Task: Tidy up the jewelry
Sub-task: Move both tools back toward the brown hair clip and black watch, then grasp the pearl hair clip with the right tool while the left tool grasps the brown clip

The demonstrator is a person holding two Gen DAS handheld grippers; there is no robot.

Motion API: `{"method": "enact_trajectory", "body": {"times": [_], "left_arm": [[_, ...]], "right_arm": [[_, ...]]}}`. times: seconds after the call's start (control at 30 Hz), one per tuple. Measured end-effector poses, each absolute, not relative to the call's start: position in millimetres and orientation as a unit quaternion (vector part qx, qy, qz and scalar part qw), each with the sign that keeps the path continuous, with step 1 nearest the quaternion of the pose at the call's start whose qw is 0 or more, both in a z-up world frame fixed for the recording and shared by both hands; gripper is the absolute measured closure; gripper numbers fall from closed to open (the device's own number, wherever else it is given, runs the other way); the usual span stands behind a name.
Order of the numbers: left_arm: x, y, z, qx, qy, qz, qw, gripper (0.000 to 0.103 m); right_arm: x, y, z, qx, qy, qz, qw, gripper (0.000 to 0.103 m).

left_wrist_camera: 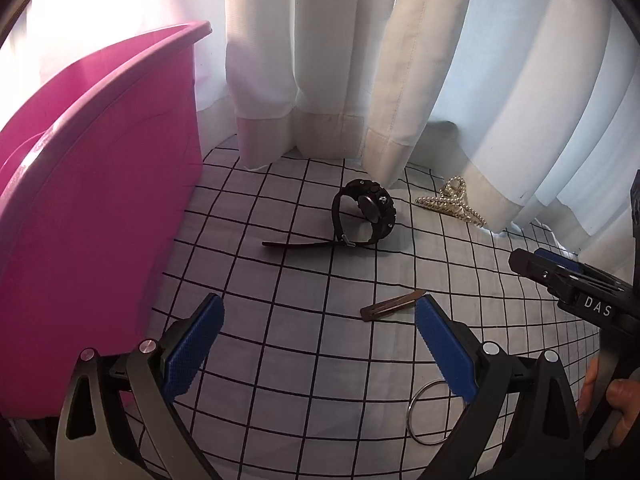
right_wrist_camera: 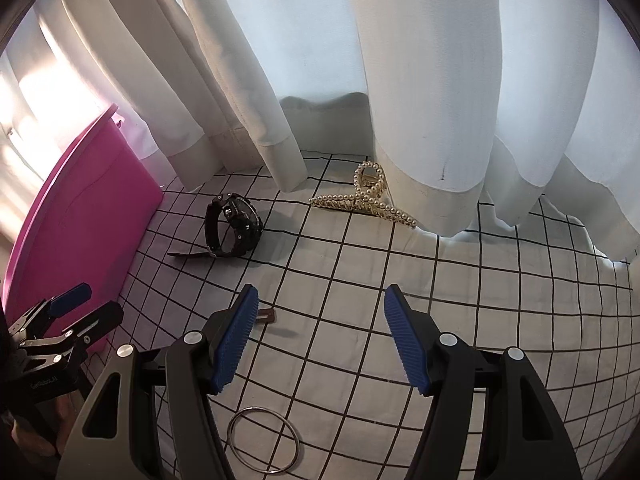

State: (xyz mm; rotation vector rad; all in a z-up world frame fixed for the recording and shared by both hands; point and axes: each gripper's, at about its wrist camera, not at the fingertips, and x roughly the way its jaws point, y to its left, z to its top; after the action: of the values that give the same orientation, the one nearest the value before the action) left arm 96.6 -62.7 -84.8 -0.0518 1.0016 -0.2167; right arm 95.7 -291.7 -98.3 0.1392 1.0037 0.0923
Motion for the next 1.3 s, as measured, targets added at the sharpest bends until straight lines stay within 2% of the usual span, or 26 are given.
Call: {"method": "enact_trajectory", "body": {"times": [0.57, 0.93, 1.3], "left_arm": [[116, -118, -145, -0.047, 0.515, -0.093, 0.851, 0.008], [120, -115, -153, -0.055, 0.514, -0.072, 0.853, 0.008], [123, -123, -164, -0.043, 0.520, -0.078, 0.850, 0.008]], "right_arm": [[194, -313, -157, 0.014, 0.515, 0.118, 0.849, 0.040], [191, -318, -138, -0.032, 0.480, 0.169, 0.860, 0.040], [224, -316, -172, -0.093, 0.510, 0.179, 0.836, 0.040]]}}
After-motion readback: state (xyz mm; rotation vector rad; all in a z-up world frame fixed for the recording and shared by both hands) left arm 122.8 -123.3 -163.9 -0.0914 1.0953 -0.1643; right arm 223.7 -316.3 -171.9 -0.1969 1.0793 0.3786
